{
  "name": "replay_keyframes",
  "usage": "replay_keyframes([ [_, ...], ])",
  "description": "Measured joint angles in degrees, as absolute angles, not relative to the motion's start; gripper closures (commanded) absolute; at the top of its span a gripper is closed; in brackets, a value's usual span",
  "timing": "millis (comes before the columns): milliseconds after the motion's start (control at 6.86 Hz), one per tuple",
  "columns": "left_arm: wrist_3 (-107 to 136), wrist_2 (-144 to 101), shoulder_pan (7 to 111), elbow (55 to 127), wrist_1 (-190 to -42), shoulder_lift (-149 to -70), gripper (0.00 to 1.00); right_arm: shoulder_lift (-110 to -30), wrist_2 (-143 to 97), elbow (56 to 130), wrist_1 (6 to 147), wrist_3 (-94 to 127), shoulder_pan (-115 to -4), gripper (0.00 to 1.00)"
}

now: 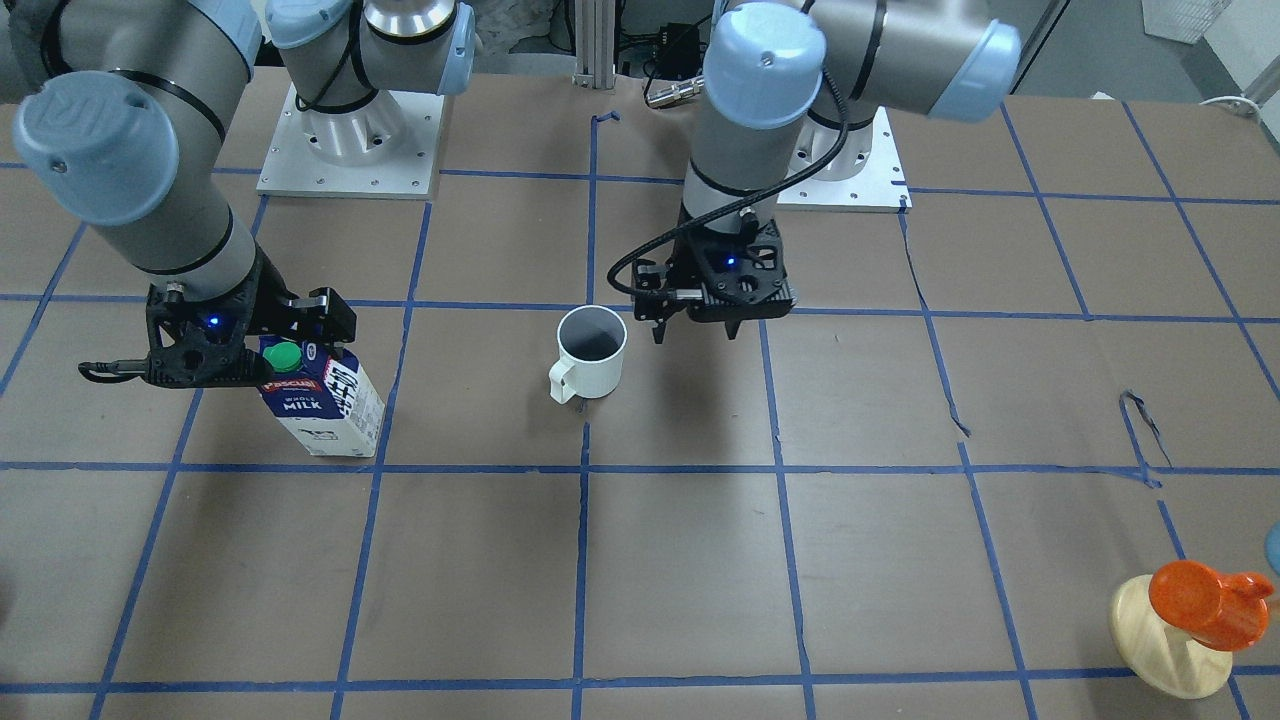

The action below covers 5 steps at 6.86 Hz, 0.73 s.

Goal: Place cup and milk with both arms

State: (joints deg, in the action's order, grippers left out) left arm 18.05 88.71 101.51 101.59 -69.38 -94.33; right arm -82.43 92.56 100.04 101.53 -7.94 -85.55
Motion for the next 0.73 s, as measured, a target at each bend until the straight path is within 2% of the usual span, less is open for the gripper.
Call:
replay_keyframes([
  [146,11.84,88.37,96.92,98.47,-74.99,-92.46,0.04,-82.36,92.93,100.7,101.8,-8.15,-85.35,0.04],
  [292,5.1,88.18,92.99,96.08,-78.7,-90.39,0.01,-82.28,92.97,101.12,101.87,-8.25,-85.21,0.13],
  [729,-1.0,88.46,89.04,91.53,-83.26,-85.56,0.0,-82.22,92.61,102.89,102.04,-8.15,-85.08,0.65],
])
